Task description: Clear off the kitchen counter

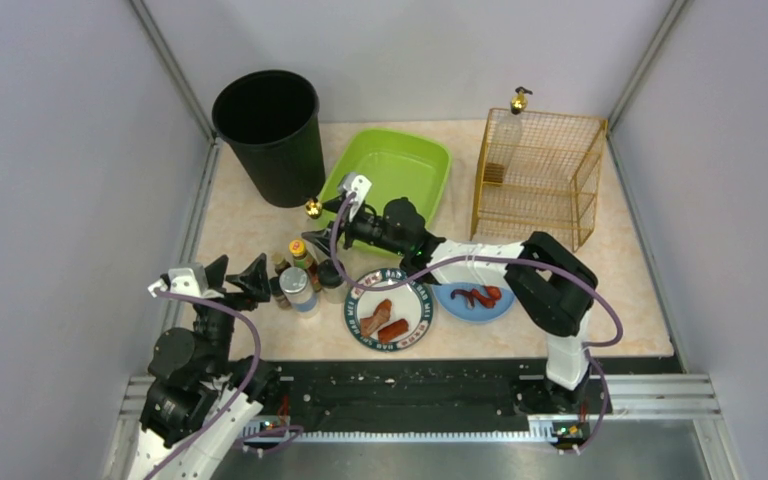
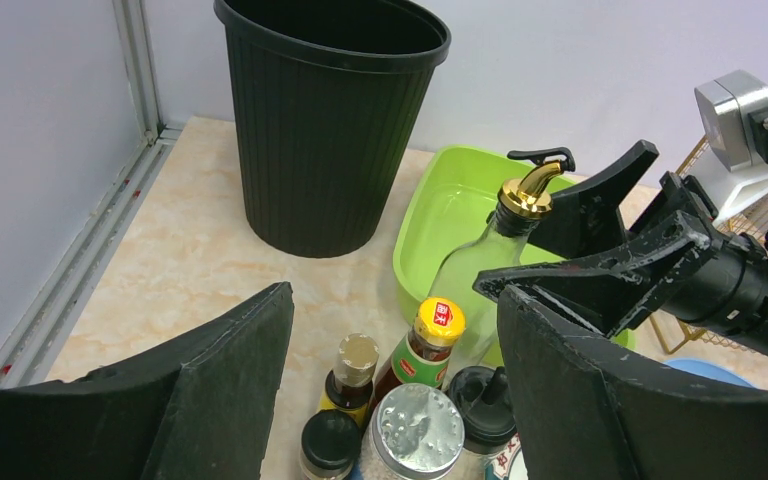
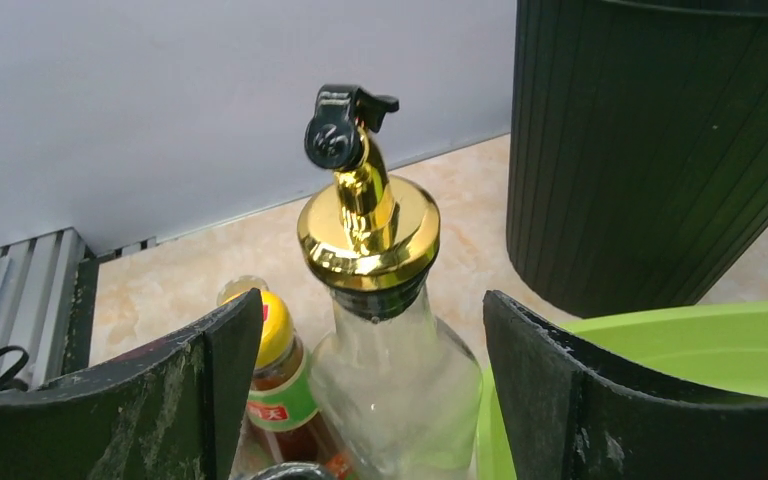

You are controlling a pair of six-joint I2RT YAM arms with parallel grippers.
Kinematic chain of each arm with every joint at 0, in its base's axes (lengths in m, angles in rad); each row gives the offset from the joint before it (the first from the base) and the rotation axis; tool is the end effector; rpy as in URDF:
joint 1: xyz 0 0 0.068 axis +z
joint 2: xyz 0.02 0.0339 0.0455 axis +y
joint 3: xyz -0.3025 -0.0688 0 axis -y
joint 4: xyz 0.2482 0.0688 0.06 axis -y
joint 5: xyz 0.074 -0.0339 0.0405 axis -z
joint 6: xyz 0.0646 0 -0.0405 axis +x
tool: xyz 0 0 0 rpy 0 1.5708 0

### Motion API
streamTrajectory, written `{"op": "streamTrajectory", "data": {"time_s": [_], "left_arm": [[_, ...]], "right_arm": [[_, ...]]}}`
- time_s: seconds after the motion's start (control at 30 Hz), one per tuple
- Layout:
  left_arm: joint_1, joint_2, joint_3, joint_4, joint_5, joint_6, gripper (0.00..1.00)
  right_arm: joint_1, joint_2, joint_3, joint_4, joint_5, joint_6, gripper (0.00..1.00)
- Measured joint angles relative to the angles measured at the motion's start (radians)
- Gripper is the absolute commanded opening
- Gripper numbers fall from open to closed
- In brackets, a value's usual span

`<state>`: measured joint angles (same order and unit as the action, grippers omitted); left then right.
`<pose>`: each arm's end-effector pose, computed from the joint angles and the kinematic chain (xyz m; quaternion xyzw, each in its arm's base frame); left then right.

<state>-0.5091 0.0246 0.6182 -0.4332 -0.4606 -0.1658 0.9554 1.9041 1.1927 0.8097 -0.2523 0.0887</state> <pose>0.0314 0.0154 0.3306 -0.0635 0.6515 -0.1058 0.7486 0.2651 0.4029 0.2962 -0.3643 0.5655 0.4398 0.5951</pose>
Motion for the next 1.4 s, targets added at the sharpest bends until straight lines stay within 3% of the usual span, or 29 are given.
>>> {"op": "streamTrajectory", "data": {"time_s": [0.33, 0.63, 0.77, 1.4], "left_arm": [[0.0, 0.0, 0.0, 0.0, 0.002, 0.0, 0.79], [0.0, 0.0, 0.0, 0.0, 0.008, 0.0, 0.79], [0.0, 0.0, 0.0, 0.0, 0.01, 0.0, 0.79], [-0.001, 0.0, -0.004, 0.001, 0.011, 0.001, 0.78]], "right_arm": [[0.0, 0.049, 0.063, 0.015, 0.017, -0.018, 0.61], [0.0, 0.074, 0.088, 0.024, 0.015, -0.028, 0.24], [0.0, 0.075, 0.089, 0.027, 0.011, -0.034, 0.01], [0.0, 0.071, 0.09, 0.026, 0.0, -0.037, 0.0]]}}
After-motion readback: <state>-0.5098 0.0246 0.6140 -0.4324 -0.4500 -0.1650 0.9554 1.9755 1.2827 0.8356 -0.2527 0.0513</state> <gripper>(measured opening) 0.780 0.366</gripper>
